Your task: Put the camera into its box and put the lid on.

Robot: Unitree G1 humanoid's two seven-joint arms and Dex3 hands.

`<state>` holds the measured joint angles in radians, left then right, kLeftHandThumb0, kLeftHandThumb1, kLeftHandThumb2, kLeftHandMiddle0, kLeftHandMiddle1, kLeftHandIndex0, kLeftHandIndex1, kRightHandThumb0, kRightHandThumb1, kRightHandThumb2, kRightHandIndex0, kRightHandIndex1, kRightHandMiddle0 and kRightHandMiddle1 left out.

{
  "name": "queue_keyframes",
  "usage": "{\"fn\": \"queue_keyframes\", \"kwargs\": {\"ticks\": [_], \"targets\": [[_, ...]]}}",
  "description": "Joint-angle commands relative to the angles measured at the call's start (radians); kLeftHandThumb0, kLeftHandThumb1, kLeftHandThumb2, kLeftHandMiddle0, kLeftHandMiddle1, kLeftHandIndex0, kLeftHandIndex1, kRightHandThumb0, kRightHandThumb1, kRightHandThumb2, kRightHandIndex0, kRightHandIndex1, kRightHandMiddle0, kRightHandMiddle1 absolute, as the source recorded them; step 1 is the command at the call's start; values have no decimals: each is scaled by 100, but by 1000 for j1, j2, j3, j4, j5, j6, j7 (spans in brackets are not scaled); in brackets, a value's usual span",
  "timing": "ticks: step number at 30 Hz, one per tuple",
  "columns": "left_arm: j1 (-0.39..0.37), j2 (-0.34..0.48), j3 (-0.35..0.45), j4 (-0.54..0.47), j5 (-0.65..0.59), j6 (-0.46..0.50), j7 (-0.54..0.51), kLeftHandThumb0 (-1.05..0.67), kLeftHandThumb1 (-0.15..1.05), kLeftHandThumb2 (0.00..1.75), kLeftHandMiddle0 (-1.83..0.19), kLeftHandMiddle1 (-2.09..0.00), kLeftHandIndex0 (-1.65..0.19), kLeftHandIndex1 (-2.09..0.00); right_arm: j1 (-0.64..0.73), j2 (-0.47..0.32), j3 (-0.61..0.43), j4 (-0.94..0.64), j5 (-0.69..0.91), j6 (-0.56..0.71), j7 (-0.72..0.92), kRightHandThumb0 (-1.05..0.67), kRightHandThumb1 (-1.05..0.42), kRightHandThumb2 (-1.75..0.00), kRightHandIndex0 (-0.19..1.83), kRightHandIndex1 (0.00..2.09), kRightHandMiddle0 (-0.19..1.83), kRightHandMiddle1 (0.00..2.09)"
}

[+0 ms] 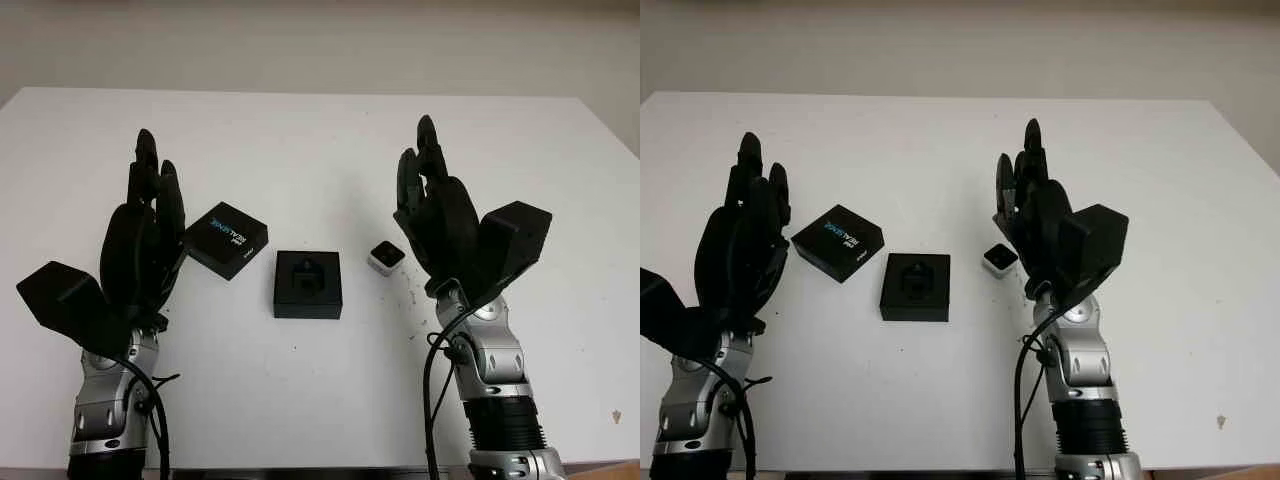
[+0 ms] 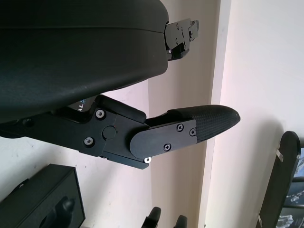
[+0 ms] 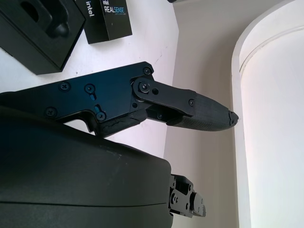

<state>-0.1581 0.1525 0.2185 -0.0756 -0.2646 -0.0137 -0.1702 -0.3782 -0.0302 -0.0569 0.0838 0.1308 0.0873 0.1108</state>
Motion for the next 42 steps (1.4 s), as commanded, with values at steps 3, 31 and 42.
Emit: {"fn": "queue_keyframes", "kwargs": {"ticks": [3, 31, 42], "targets": [[-10, 3, 1, -5, 1, -11, 0, -76, 105, 62, 19, 0, 19, 0, -20, -4, -7, -9, 7, -10, 1, -68, -105, -63, -19, 0, -19, 0], [14, -18, -18, -3, 12, -23, 15, -76, 105, 62, 19, 0, 19, 0, -304, -523, 85, 321, -284, -308, 345, -34, -74, -5, 35, 28, 7, 79], [14, -19, -22, -7, 13, -19, 20, -77, 105, 63, 19, 0, 19, 0, -384, -653, 280, 352, -623, -411, 387, -36, -75, -5, 37, 12, 39, 13]]}}
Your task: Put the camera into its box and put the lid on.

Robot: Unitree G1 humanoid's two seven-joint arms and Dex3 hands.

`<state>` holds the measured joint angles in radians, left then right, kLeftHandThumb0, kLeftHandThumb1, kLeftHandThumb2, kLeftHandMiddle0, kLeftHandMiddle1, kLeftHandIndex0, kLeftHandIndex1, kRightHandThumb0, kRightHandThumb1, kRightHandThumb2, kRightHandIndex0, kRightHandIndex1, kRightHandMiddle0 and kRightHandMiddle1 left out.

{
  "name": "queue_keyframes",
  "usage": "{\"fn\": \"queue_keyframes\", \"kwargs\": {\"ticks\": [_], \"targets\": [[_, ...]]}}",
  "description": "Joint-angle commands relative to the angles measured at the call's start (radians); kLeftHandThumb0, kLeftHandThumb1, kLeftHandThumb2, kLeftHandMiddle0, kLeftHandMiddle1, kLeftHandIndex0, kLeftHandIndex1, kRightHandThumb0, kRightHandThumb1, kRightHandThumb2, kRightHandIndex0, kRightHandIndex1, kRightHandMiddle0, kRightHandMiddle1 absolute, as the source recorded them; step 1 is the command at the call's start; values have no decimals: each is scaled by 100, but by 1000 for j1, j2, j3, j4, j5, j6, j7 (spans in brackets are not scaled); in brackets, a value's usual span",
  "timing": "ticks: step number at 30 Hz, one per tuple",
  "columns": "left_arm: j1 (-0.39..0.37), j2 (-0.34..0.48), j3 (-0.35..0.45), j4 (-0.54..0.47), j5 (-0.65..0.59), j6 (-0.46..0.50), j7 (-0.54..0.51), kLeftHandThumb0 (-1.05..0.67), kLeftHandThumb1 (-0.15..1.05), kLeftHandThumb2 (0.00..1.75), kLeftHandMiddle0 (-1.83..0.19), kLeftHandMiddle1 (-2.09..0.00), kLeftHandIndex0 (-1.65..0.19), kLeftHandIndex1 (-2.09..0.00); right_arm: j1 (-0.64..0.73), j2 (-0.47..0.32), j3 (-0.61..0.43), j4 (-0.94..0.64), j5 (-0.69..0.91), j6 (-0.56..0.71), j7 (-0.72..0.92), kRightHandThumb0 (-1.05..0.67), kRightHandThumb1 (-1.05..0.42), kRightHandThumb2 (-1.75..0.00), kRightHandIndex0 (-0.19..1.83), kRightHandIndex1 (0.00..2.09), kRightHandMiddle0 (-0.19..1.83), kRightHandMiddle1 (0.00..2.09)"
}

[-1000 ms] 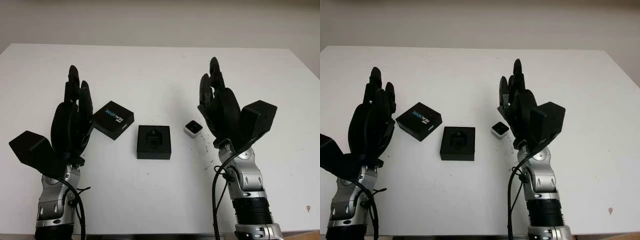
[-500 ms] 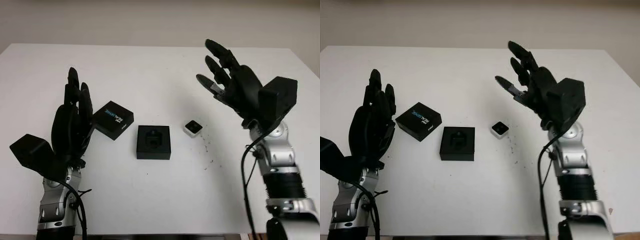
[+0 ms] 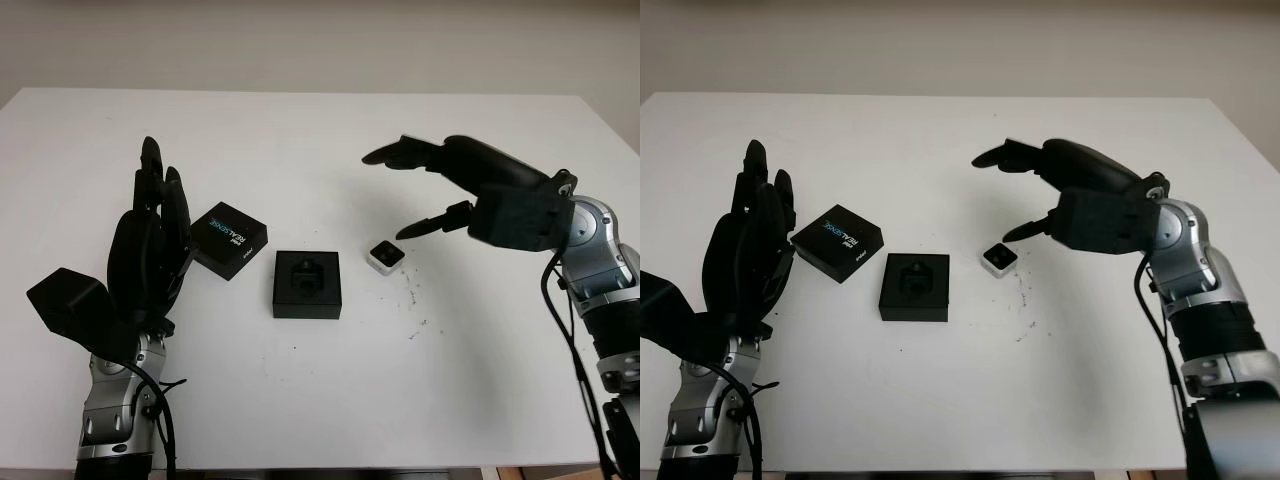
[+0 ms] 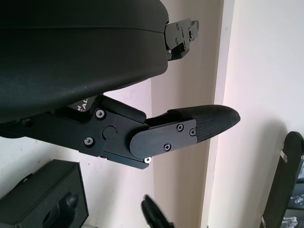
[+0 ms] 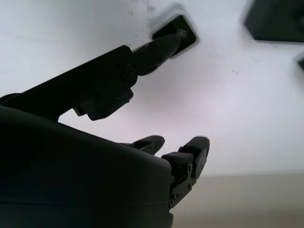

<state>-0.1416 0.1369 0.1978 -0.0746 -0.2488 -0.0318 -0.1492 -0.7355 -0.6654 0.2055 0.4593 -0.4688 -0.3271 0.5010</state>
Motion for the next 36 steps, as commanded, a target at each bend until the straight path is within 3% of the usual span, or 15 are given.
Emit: {"fn": "queue_keyframes", "kwargs": {"ticks": [1, 15, 31, 35, 36], "targets": [[-3, -4, -1, -6, -5, -3, -3, -77, 105, 63, 19, 0, 19, 0, -28, -21, 30, -30, -49, 1, -6, -35, -75, -5, 37, 12, 40, 12], [9, 2, -5, -22, 6, 2, -1, -76, 105, 63, 19, 0, 19, 0, -49, -40, 125, 53, -227, -136, -119, -43, -80, -6, 44, 11, 46, 8], [15, 7, -3, -34, 8, 14, -2, -77, 105, 61, 19, 0, 19, 0, -34, -44, 145, 169, -244, -240, -245, -47, -82, -6, 56, 20, 57, 17], [15, 10, -3, -35, 12, 14, -2, -76, 105, 63, 19, 0, 19, 0, -22, -35, 139, 192, -219, -245, -251, -46, -82, -5, 55, 26, 55, 24], [15, 9, -2, -36, 11, 15, -1, -77, 105, 63, 19, 0, 19, 0, -19, -33, 138, 196, -213, -246, -250, -45, -82, -5, 46, 41, 44, 44]]}}
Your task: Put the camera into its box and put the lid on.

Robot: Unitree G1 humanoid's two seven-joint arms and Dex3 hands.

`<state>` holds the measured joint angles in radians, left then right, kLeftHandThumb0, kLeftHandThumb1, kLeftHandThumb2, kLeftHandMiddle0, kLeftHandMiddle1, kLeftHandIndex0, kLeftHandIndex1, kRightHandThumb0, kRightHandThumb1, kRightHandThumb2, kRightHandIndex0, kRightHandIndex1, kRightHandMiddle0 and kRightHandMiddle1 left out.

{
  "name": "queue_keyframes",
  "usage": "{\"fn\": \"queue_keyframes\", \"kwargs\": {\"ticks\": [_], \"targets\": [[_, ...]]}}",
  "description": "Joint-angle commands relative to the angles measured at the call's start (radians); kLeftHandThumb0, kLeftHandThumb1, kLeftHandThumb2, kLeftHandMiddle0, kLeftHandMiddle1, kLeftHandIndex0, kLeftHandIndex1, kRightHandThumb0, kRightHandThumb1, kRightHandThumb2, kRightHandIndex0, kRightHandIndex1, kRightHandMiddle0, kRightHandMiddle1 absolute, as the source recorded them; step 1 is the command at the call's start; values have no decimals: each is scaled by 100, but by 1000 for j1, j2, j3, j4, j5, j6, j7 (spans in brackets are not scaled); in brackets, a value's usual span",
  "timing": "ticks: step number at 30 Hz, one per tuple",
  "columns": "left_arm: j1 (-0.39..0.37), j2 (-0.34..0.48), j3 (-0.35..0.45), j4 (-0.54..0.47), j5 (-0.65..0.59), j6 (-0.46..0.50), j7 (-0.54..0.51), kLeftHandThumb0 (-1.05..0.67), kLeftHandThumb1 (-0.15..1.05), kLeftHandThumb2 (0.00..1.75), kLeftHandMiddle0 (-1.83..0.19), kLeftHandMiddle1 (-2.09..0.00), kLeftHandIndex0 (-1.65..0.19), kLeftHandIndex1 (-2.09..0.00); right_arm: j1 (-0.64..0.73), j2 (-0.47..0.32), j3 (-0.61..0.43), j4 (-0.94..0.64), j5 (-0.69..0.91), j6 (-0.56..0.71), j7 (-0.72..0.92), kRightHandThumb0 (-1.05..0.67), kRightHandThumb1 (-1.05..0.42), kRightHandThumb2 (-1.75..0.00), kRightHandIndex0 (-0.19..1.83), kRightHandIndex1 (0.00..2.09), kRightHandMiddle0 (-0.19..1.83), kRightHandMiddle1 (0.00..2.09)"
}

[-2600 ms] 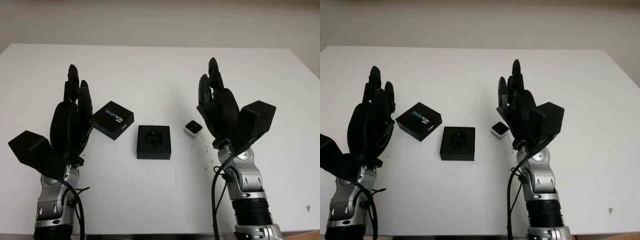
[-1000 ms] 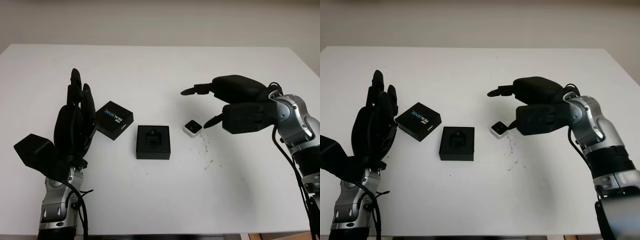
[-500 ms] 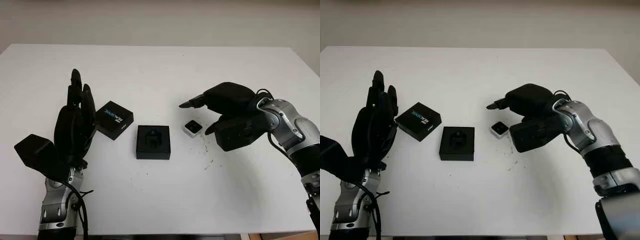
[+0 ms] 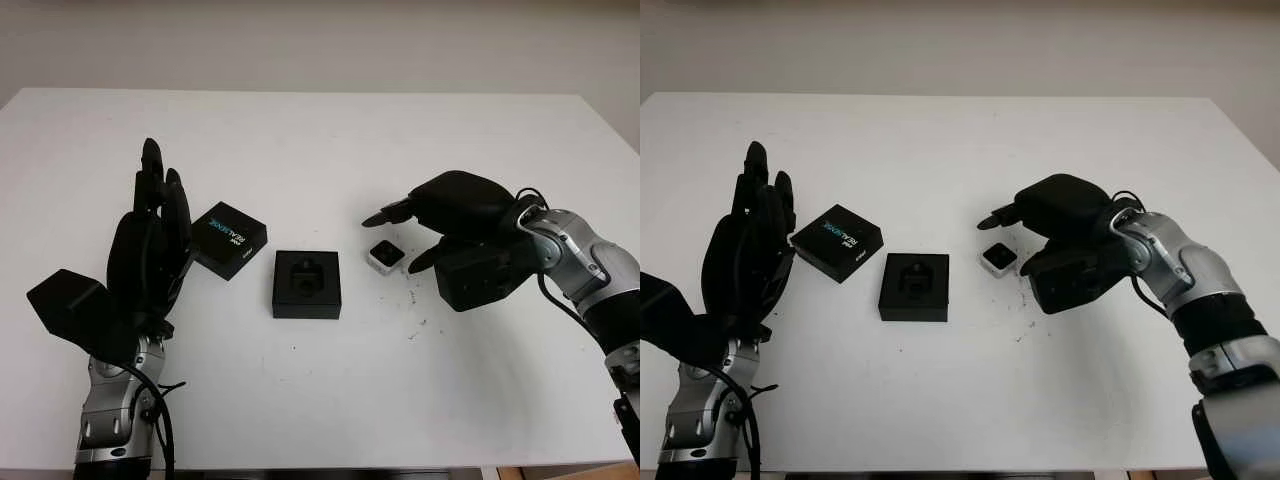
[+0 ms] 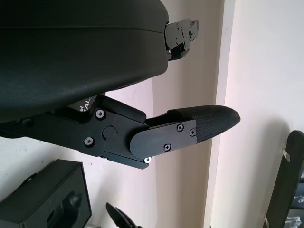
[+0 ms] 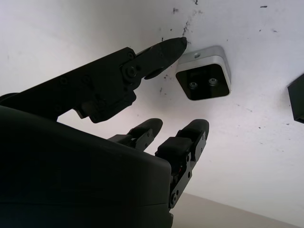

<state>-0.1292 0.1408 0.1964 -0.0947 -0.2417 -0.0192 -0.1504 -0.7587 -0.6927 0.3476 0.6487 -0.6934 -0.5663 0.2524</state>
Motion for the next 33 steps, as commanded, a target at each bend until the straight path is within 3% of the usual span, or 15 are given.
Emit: {"fn": "queue_keyframes", "kwargs": {"ticks": [1, 2, 4, 6, 10, 33], "targets": [[2, 5, 0, -15, 2, 3, -1, -77, 105, 62, 19, 0, 19, 0, 7, -5, -4, 10, 16, -9, -5, -45, -82, -5, 39, 56, 34, 62], [2, 5, 1, -15, 2, 1, 0, -77, 105, 62, 19, 0, 19, 0, 8, -4, -4, 19, 21, -17, -12, -45, -82, -5, 31, 73, 26, 78], [2, 3, 2, -15, -2, 1, 0, -77, 105, 62, 19, 0, 19, 0, 11, -1, -5, 33, 26, -24, -24, -45, -82, -5, 23, 90, 20, 91], [3, 2, 2, -15, -2, 2, 1, -77, 105, 61, 19, 0, 19, 0, 15, 6, -9, 47, 45, -27, -23, -45, -83, -5, 14, 111, 15, 100], [4, 2, 0, -15, 1, 0, 0, -77, 105, 61, 19, 0, 19, 0, 22, 16, -13, 69, 76, -24, -28, -45, -84, -5, 9, 129, 14, 105], [13, 2, -2, -15, 7, -4, 5, -76, 105, 63, 19, 0, 19, 0, 9, 52, 11, 170, 79, -36, -66, -42, -84, -5, 11, 118, 16, 103]]}}
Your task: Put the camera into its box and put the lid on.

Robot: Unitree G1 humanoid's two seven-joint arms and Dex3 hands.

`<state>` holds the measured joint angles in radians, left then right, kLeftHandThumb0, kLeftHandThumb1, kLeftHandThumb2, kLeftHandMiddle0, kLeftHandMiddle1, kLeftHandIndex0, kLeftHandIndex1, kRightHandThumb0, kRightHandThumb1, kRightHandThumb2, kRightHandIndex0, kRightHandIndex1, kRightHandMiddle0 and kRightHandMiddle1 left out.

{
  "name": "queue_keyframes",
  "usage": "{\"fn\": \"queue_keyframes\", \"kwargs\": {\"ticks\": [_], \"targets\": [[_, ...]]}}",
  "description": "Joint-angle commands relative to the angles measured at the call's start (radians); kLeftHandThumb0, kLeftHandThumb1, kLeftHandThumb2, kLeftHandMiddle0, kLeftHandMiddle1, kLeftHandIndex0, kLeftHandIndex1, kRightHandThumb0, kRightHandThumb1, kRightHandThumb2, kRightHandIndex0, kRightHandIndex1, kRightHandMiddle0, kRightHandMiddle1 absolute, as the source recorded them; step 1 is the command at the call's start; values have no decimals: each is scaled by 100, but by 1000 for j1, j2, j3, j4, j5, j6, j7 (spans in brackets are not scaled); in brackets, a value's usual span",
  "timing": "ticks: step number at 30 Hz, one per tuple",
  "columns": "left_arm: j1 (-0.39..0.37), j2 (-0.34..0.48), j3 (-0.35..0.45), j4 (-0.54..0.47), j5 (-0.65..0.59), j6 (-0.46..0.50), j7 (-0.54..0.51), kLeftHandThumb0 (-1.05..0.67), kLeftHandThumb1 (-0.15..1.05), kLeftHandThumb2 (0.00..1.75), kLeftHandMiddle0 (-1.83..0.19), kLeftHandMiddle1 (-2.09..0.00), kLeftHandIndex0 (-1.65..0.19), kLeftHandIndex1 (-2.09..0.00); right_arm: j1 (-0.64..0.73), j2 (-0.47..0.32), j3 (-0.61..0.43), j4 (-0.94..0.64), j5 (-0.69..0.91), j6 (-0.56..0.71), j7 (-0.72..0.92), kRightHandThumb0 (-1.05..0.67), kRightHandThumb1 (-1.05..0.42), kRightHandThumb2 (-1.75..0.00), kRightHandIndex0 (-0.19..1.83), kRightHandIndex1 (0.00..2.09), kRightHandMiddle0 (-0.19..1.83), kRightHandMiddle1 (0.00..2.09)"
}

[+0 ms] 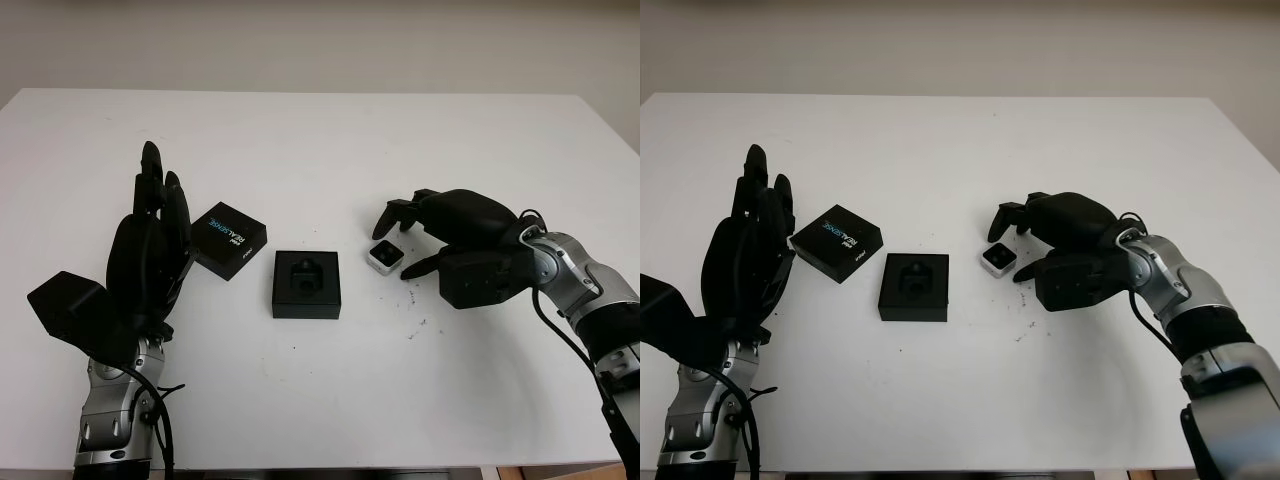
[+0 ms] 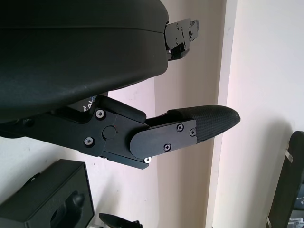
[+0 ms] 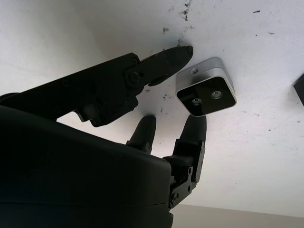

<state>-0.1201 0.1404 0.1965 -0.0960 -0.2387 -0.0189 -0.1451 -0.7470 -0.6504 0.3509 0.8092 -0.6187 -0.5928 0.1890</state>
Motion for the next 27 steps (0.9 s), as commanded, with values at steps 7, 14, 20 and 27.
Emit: {"fn": "queue_keyframes", "kwargs": {"ticks": [7, 14, 20, 27], "targets": [[4, 1, -2, -16, 2, 1, 1, -76, 105, 63, 19, 0, 19, 0, 1, 15, 3, 7, 10, -18, -11, -40, -84, -5, 13, 120, 18, 106], [5, 4, -3, -13, 6, -2, 1, -76, 105, 63, 19, 0, 19, 0, 3, 19, 2, 6, 13, -21, -14, -37, -86, -6, 14, 123, 21, 106], [7, 2, -2, -18, 6, 3, 3, -76, 105, 62, 19, 0, 19, 0, 5, 21, 2, 10, 12, -29, -28, -35, -85, -5, 15, 141, 30, 109], [6, 2, -2, -16, 7, -1, 4, -76, 105, 62, 19, 0, 19, 0, 1, 18, 10, 17, 5, -36, -30, -35, -86, -6, 15, 145, 33, 111]]}}
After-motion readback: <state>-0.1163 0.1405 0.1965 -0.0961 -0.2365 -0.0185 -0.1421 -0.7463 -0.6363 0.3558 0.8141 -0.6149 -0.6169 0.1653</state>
